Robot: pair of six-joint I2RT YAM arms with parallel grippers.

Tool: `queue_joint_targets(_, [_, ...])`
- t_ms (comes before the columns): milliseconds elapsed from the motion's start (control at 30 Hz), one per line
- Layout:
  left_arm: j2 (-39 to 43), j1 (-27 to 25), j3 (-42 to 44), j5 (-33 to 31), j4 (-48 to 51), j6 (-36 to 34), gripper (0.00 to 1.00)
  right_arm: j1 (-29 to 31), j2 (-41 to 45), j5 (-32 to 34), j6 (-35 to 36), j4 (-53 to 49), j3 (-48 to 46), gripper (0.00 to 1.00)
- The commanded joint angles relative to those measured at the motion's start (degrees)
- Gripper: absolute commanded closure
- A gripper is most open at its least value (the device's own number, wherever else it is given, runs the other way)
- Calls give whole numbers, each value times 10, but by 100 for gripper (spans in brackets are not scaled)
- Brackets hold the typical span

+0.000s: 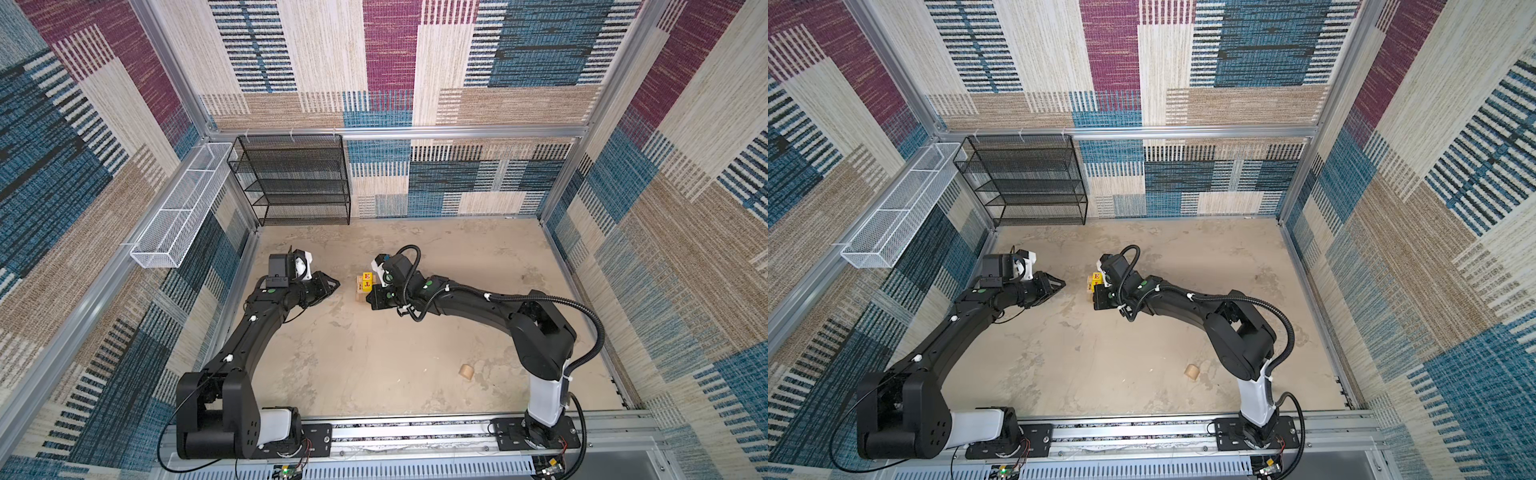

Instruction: Build the wood block tower

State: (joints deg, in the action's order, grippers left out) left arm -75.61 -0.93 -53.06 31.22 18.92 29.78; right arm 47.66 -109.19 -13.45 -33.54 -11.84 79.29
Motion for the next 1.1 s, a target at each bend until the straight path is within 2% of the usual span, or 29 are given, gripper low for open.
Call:
queue_joint_targets(0, [18, -1, -19, -31, 38, -39, 60, 1, 22, -15, 9, 30, -14, 93])
queue_joint_targets(133, [48, -3, -44, -55, 83, -68, 58, 1, 59, -8, 25, 41, -47, 90])
queue_joint_targets(300, [99, -12, -55, -77, 108, -101, 58, 1, 118, 34, 52, 38, -101, 88])
queue_joint_targets(400, [128, -32, -62, -92, 116, -130, 57, 1, 172, 65, 67, 39, -150, 87])
queue_joint_targets(467, [139, -54, -71, -103, 121, -158, 57, 2, 212, 86, 77, 28, -182, 82])
queue_joint_targets(567, [142, -108, -90, -130, 134, -214, 55, 2, 273, 113, 93, -12, -223, 77])
queue_joint_targets(700, [140, -193, -107, -136, 136, -295, 52, 1, 351, 150, 89, -111, -261, 63])
queue_joint_targets(833, [137, -277, -111, -129, 136, -392, 45, 1, 427, 194, 35, -231, -281, 41])
queue_joint_targets(900, [135, -320, -103, -129, 131, -450, 43, 1, 446, 217, -15, -298, -292, 32])
queue_joint_targets(1000, [132, -370, -80, -111, 123, -522, 42, 0, 450, 225, -75, -356, -318, 31])
queue_joint_targets(1067, [130, -398, -63, -96, 119, -558, 42, -1, 452, 216, -99, -356, -349, 31])
